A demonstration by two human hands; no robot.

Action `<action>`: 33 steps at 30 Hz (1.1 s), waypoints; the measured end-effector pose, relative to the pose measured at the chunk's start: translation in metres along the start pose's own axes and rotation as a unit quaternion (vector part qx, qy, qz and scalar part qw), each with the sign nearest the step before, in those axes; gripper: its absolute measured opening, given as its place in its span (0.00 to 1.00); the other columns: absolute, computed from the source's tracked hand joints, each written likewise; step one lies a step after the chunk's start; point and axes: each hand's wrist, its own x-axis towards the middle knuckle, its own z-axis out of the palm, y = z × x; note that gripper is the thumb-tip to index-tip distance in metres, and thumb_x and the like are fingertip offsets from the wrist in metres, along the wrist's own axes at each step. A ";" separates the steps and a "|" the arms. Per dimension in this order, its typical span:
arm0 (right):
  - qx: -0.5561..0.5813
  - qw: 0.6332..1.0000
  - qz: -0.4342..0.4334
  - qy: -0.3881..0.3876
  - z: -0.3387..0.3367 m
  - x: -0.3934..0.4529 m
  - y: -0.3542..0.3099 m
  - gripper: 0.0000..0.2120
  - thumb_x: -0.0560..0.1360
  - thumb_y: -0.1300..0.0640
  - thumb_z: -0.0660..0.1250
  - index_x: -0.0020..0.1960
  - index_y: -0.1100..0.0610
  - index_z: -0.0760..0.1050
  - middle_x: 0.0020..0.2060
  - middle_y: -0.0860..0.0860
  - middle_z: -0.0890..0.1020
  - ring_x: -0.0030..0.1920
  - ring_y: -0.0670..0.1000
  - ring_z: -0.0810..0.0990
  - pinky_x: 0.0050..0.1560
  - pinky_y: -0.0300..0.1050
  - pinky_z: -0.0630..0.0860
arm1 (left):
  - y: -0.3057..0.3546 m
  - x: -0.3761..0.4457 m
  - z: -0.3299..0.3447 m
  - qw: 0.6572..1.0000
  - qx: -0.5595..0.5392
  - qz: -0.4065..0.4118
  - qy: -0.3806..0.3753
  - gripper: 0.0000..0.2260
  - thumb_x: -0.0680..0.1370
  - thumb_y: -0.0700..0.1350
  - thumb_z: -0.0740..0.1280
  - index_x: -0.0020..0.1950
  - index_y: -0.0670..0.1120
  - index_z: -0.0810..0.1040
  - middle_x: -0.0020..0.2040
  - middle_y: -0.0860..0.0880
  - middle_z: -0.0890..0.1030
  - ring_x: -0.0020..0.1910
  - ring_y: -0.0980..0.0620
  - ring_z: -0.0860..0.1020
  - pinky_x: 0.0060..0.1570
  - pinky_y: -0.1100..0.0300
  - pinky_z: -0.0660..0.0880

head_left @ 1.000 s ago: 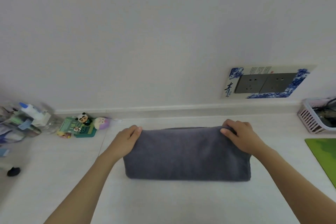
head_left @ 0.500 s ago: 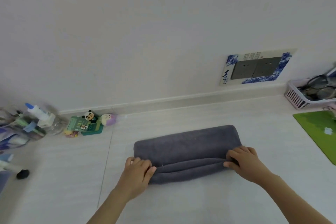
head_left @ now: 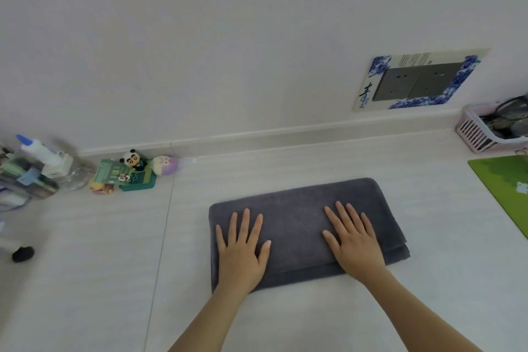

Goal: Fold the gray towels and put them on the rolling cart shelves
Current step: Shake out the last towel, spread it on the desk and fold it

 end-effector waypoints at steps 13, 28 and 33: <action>0.659 0.738 0.145 -0.022 -0.024 0.006 -0.114 0.21 0.81 0.44 0.50 0.73 0.43 0.60 0.69 0.40 0.67 0.69 0.42 0.65 0.71 0.41 0.59 | -0.024 -0.007 -0.071 0.703 -0.607 -0.357 -0.105 0.27 0.71 0.50 0.75 0.64 0.39 0.73 0.58 0.43 0.80 0.50 0.46 0.79 0.48 0.56 0.76; 0.578 0.761 0.266 0.124 -0.060 0.009 -0.015 0.23 0.81 0.44 0.46 0.67 0.54 0.70 0.61 0.52 0.77 0.64 0.55 0.73 0.63 0.50 0.67 | 0.112 0.032 -0.163 0.925 -0.348 -0.076 -0.134 0.40 0.75 0.55 0.67 0.76 0.47 0.44 0.68 0.45 0.71 0.61 0.43 0.74 0.57 0.52 0.73; 0.665 0.679 0.312 -0.003 -0.061 0.006 0.049 0.32 0.80 0.39 0.41 0.70 0.60 0.66 0.65 0.55 0.74 0.69 0.56 0.68 0.73 0.53 0.58 | 0.182 0.052 -0.157 0.927 -0.347 -0.037 -0.135 0.40 0.77 0.53 0.65 0.77 0.43 0.41 0.54 0.48 0.76 0.49 0.48 0.77 0.46 0.57 0.73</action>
